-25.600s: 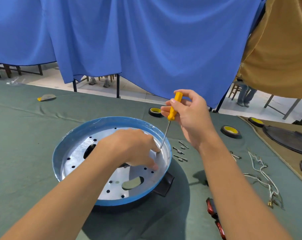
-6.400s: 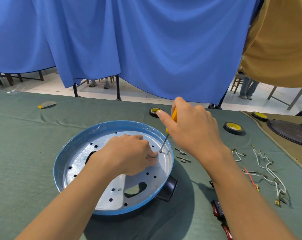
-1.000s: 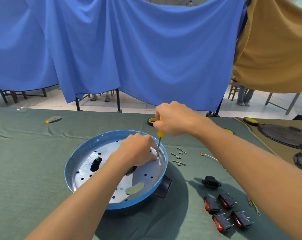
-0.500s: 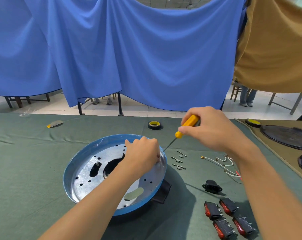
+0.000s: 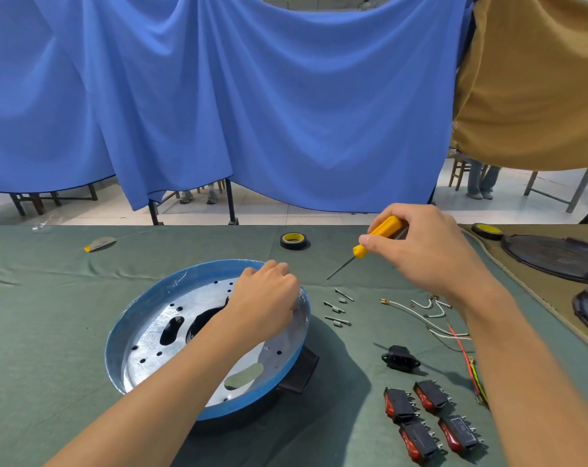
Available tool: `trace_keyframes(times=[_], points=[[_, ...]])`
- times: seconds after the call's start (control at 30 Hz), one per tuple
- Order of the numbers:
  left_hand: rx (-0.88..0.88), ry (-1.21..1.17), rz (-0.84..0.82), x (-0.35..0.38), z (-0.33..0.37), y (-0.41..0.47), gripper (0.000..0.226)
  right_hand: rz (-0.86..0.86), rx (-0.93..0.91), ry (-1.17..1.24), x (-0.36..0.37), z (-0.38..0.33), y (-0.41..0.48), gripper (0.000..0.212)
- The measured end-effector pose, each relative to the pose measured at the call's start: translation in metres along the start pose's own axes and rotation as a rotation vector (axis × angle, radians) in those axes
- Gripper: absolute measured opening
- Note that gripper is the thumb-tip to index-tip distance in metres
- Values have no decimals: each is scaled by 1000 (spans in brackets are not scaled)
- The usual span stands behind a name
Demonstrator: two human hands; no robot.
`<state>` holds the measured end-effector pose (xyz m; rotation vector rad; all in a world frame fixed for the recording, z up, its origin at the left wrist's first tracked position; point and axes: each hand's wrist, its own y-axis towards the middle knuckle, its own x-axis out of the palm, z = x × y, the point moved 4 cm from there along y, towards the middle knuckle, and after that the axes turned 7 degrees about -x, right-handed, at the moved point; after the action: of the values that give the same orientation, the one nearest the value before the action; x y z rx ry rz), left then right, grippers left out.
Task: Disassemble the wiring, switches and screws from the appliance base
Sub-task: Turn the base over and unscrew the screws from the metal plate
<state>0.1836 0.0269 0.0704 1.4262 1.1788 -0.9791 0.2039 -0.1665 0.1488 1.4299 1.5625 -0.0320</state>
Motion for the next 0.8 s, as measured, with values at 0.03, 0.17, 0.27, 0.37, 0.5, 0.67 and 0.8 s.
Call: trace_keyframes(times=[0.03, 0.17, 0.27, 0.37, 0.5, 0.67, 0.8], points=[[1, 3, -4, 0, 0, 0, 28, 6, 6, 14, -2, 1, 0, 17], [-3, -8, 3, -2, -1, 1, 30, 12, 29, 118, -8, 3, 0, 20], [-10, -27, 44, -6, -2, 2, 26, -3, 30, 183, -8, 3, -1, 21], [-12, -36, 46, -10, -1, 3, 29, -7, 38, 220, -8, 1, -2, 23], [-1, -46, 66, -17, -2, 2, 28, -23, 49, 249, -8, -4, -4, 24], [-4, -99, 143, -36, -5, 1, 19, -44, 128, 402, -3, -1, -2, 24], [-4, -201, 198, -54, -6, 1, 20, -58, 186, 591, 6, 1, -2, 7]])
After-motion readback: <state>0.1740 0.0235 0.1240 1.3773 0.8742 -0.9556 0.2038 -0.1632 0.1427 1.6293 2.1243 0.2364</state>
